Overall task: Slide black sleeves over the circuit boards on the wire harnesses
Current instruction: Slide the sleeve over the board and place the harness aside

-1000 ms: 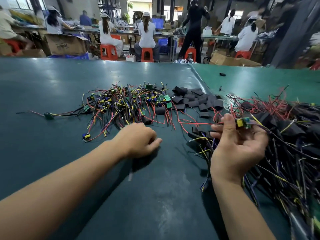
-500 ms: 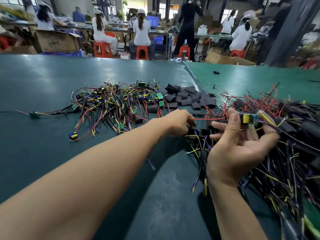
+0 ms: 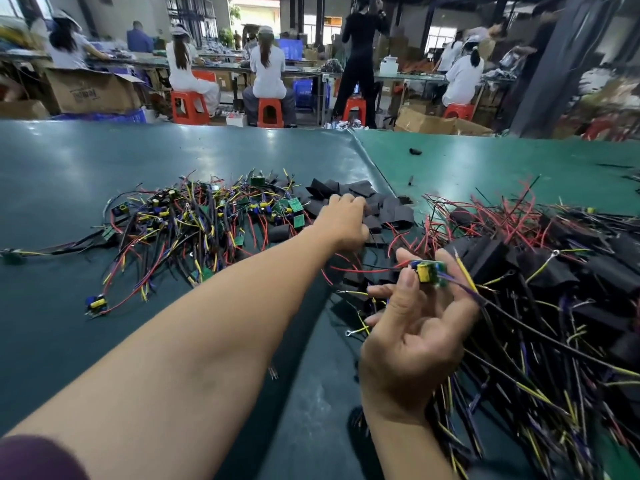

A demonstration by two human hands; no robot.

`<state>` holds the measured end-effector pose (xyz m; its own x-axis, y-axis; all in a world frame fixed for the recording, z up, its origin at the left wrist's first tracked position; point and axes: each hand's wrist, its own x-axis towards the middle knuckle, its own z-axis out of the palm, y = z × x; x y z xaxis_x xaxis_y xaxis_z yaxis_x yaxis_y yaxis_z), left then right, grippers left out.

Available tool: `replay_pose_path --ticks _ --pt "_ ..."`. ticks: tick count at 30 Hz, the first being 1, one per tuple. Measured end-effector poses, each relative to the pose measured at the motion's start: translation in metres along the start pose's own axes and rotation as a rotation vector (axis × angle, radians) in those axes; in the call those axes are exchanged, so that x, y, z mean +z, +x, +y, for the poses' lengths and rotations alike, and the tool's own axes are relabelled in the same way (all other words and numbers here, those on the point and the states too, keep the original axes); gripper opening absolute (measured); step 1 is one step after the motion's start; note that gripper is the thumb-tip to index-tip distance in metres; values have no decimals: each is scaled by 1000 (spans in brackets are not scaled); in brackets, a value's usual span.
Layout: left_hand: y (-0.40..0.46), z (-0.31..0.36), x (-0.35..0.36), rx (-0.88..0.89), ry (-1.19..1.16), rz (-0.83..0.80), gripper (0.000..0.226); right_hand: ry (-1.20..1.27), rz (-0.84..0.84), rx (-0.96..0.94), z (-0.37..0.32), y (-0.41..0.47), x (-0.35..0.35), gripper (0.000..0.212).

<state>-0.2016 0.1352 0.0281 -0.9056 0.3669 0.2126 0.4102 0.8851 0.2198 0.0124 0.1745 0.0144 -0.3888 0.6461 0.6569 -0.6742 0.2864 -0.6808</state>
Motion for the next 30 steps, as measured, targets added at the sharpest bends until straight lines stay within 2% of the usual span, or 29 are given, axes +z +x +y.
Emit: replay_pose_path --ticks 2,4,10,16,21,25,30 --pt "3 -11 8 -121 64 -83 55 15 -24 -12 1 -5 5 31" --pt "2 -20 14 -152 127 -153 52 -9 -23 -3 6 -3 6 37" --pt "-11 -30 1 1 144 -63 30 38 -38 31 7 -4 8 34" --pt "-68 -35 -19 104 122 -38 23 63 -35 40 4 -4 9 29" --pt "-113 -44 -36 34 -9 -82 32 53 -70 39 1 -5 9 25" --pt "-138 -59 -43 10 -102 -116 23 46 -80 35 -3 -6 9 22" --pt "-154 -62 -49 32 -72 3 19 15 -85 44 -4 -9 9 22"
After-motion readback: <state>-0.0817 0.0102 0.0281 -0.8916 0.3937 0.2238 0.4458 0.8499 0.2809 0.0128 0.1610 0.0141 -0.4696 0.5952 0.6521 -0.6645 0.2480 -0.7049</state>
